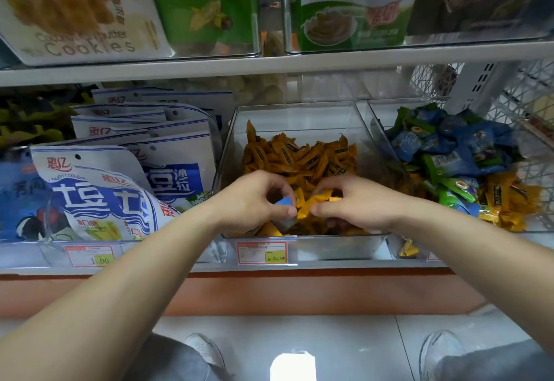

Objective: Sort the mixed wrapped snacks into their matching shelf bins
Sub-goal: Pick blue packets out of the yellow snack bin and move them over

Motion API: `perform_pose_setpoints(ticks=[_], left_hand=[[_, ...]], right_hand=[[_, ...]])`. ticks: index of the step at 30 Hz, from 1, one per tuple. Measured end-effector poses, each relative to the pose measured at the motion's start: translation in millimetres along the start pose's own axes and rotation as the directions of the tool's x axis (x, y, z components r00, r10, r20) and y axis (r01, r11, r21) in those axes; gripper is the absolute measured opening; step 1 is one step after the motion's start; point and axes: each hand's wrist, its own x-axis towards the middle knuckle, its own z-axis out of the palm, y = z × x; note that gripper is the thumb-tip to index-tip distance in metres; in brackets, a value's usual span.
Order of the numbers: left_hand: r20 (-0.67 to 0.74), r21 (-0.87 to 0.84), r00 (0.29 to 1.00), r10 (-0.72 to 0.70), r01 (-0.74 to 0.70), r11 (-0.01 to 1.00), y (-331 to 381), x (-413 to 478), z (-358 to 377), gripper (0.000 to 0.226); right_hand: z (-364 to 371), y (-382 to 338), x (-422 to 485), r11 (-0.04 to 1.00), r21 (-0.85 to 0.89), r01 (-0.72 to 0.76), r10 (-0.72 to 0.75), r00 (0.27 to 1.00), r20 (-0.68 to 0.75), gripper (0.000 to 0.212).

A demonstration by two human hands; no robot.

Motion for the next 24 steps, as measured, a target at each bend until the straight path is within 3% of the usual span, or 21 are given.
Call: perform_pose_setpoints(ticks=[3, 6, 8, 11, 13, 15, 17, 18, 21, 24], left_hand=[[-0.251, -0.055, 0.968, 0.011, -0.025, 0.998, -1, 3, 2, 0.007], [-0.385, -0.198, 0.923, -0.002, -0.081, 0.977, 0, 4, -3, 0.006], [-0.438, -0.243, 0.899, -0.008, -0.110, 0.964, -1, 5, -8, 0.007], [-0.435, -0.199, 0.900, 0.022, -0.120, 0.973, -1, 4, -10, 0.007], [-0.397, -0.074, 0.915, 0.075, -0.113, 0.991, -2, 1, -8, 0.005], [-0.352, 0.053, 0.927, 0.129, -0.119, 0.992, -3, -1, -7, 0.008], [-0.315, 0.125, 0.934, 0.167, -0.134, 0.983, -4, -4, -7, 0.011], [-0.299, 0.145, 0.938, 0.175, -0.136, 0.980, -4, -6, -8, 0.010], [-0.251, 0.183, 0.949, 0.189, -0.145, 0.972, -4, -9, -5, 0.008], [-0.207, 0.181, 0.961, 0.183, -0.146, 0.973, -4, -12, -1, 0.010]], right_hand=[[-1, -3, 7, 0.999, -0.024, -0.027, 0.021, 0.974, -0.224, 0.036], [-10, -9, 10, 1.000, -0.012, -0.010, 0.005, 0.947, -0.321, 0.057], [-16, -13, 9, 0.996, -0.086, 0.010, -0.041, 0.930, -0.366, 0.053], [-24, -20, 4, 0.989, -0.131, 0.073, -0.122, 0.899, -0.420, 0.029], [-28, -22, -1, 0.989, -0.107, 0.104, -0.134, 0.937, -0.322, 0.012], [-25, -23, -6, 0.989, -0.108, 0.102, -0.103, 0.995, 0.000, 0.008], [-17, -20, -8, 0.964, -0.243, 0.104, -0.025, 0.951, 0.307, 0.017], [-12, -18, -7, 0.924, -0.360, 0.130, 0.024, 0.919, 0.393, 0.026], [2, -11, -4, 0.797, -0.585, 0.150, 0.145, 0.893, 0.427, 0.056], [11, -4, -7, 0.720, -0.666, 0.196, 0.092, 0.924, 0.371, 0.052]])
